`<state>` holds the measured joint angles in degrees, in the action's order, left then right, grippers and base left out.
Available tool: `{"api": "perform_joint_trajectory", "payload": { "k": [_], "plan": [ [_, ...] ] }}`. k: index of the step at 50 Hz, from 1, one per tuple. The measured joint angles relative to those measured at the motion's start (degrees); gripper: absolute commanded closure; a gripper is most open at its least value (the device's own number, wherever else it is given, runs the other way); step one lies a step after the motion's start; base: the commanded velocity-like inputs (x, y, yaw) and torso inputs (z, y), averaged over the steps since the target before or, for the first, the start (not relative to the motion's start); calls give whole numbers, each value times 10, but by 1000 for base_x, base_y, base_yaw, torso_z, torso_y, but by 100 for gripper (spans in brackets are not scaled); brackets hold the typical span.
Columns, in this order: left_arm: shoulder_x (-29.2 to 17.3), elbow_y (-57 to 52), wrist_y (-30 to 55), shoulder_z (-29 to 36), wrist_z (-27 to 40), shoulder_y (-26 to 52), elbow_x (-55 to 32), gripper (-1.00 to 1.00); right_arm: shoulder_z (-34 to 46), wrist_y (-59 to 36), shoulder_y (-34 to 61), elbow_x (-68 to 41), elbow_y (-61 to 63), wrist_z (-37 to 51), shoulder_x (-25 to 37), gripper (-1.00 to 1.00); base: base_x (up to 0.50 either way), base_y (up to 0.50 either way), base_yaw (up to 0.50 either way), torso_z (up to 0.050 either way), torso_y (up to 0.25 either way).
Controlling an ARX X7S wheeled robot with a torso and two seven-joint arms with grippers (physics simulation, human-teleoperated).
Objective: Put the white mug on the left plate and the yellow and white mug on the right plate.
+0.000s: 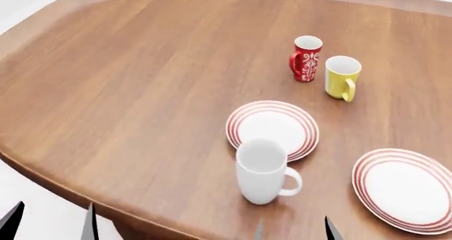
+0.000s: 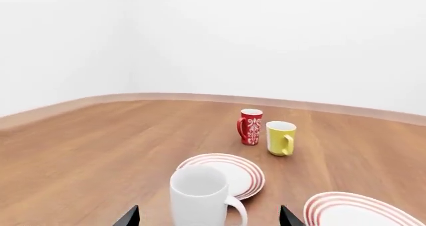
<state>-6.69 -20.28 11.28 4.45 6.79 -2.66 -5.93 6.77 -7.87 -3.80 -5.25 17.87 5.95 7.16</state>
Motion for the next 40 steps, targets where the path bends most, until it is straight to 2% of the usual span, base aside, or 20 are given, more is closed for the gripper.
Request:
{"api": "perform_joint_trajectory", "payload": {
  "k": [13, 15, 40],
  "plan": [
    [-10, 9, -1, 6, 5, 8, -7, -100, 14, -9, 8, 2, 3, 12, 4, -100, 0, 0, 500, 0, 0],
    [-11, 10, -1, 6, 6, 8, -7, -100, 12, -11, 9, -2, 3, 15, 3, -100, 0, 0, 0, 0, 0],
    [-25, 10, -12, 16, 8, 13, -24, -100, -16, 62, -5, -96, 18, -6, 3, -100, 175, -468, 0, 0, 0]
  ]
}}
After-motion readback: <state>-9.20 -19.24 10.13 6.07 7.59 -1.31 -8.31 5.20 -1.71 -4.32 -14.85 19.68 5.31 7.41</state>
